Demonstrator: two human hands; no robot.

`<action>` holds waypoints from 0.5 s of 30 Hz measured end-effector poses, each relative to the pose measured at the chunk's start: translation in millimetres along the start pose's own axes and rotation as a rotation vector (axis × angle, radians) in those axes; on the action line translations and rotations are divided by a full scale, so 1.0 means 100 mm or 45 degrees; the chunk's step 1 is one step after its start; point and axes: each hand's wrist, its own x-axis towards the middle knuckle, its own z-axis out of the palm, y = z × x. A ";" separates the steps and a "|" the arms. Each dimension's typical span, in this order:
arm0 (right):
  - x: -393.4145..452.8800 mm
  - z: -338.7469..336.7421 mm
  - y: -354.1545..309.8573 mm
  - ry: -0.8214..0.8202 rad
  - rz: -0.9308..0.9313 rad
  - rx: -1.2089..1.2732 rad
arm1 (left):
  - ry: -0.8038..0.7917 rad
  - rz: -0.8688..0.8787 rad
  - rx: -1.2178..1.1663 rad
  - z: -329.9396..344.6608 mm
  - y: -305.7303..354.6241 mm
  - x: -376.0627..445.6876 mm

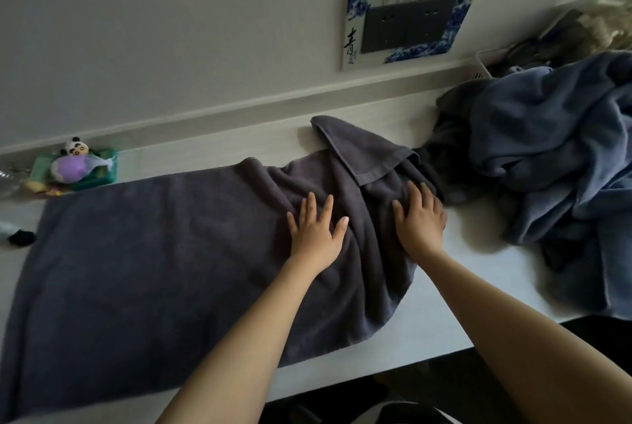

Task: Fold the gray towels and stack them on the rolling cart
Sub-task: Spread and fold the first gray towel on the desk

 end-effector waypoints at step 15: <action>1.02 -0.24 0.20 -0.130 -0.045 0.597 | 0.364 0.050 -0.429 0.14 0.94 1.04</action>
